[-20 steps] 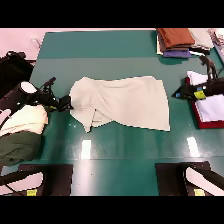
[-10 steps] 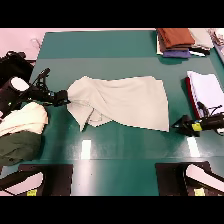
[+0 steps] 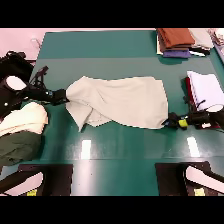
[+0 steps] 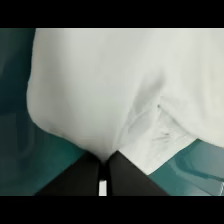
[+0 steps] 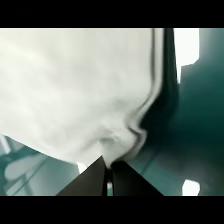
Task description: Fold the shirts.
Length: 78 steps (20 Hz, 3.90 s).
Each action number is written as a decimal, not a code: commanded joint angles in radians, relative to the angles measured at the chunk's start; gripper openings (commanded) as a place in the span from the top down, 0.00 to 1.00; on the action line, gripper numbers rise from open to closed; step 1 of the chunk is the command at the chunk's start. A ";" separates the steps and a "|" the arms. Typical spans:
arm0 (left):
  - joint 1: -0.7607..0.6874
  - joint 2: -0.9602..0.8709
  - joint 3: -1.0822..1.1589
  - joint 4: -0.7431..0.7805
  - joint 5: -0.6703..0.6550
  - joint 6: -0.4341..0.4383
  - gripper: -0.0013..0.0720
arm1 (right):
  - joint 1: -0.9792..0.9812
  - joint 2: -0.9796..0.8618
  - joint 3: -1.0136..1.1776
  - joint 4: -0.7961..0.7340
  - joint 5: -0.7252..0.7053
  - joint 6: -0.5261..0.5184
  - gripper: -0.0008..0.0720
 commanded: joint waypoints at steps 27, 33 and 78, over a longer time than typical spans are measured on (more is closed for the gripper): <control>0.000 0.013 0.607 0.089 -0.190 -0.051 0.95 | 0.072 -0.062 1.103 -0.299 0.335 0.241 0.96; 0.000 -0.379 0.526 0.088 -0.119 0.003 0.95 | 0.180 -0.391 1.023 -0.375 0.272 0.279 0.96; 0.043 0.388 -0.655 0.033 -0.082 -0.251 0.16 | 0.265 -0.008 0.809 -0.340 0.288 0.213 0.46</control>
